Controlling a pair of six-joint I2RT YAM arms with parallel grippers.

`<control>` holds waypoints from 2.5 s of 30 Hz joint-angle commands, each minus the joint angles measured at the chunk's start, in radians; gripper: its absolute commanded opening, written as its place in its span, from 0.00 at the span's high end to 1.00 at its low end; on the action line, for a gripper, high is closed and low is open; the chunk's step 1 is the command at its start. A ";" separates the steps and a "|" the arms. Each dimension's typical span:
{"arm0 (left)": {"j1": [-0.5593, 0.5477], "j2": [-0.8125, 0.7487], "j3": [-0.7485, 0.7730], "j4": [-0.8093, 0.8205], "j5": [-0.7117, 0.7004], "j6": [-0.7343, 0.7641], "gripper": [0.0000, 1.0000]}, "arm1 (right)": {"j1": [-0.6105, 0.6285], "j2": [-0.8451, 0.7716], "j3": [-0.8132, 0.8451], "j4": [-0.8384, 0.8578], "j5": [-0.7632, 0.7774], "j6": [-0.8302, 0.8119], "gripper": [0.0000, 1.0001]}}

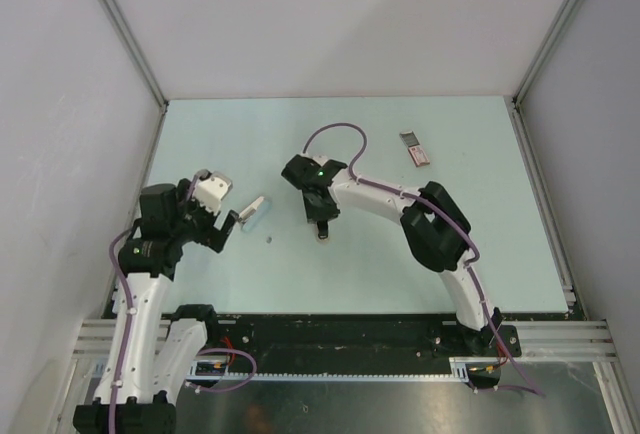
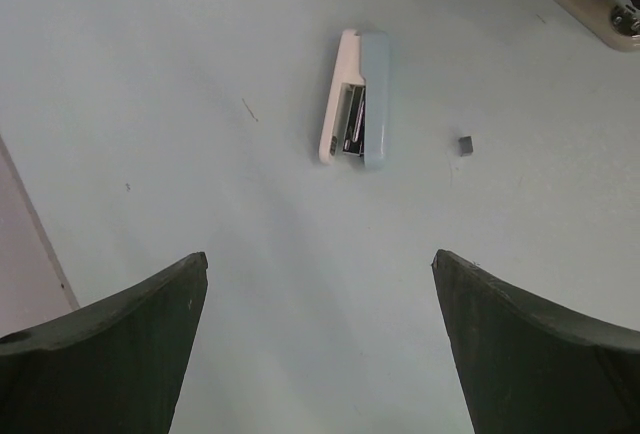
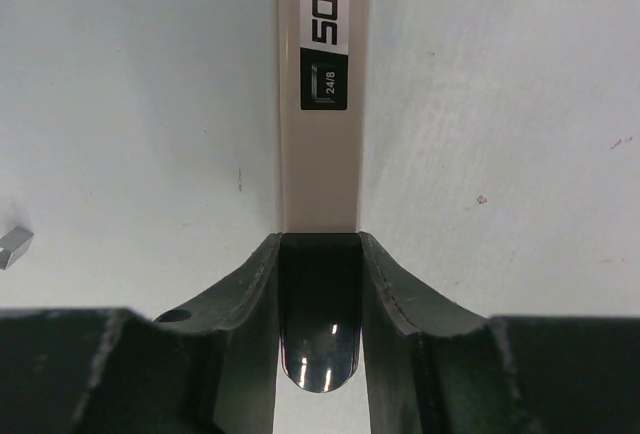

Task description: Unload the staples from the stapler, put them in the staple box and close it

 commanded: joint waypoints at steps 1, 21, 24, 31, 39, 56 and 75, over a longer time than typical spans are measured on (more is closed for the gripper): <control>-0.032 0.017 -0.013 0.022 0.047 -0.011 0.00 | -0.007 -0.012 0.013 0.066 -0.031 0.024 0.86; -0.325 0.359 0.027 0.206 0.293 -0.222 0.01 | 0.045 -0.543 -0.490 0.684 0.025 0.308 1.00; -0.328 0.383 0.017 0.249 0.343 -0.218 0.01 | 0.047 -0.570 -0.519 0.726 0.014 0.329 1.00; -0.328 0.500 0.061 0.296 0.445 -0.172 0.00 | 0.036 -0.612 -0.585 0.797 -0.029 0.370 1.00; -0.337 0.632 0.114 0.334 0.488 -0.150 0.05 | -0.011 -0.624 -0.655 0.888 -0.117 0.393 1.00; -0.370 0.724 0.148 0.361 0.453 -0.152 0.15 | -0.044 -0.598 -0.732 1.015 -0.215 0.447 1.00; -0.403 0.720 0.142 0.372 0.348 -0.092 0.65 | -0.044 -0.618 -0.786 1.031 -0.240 0.427 1.00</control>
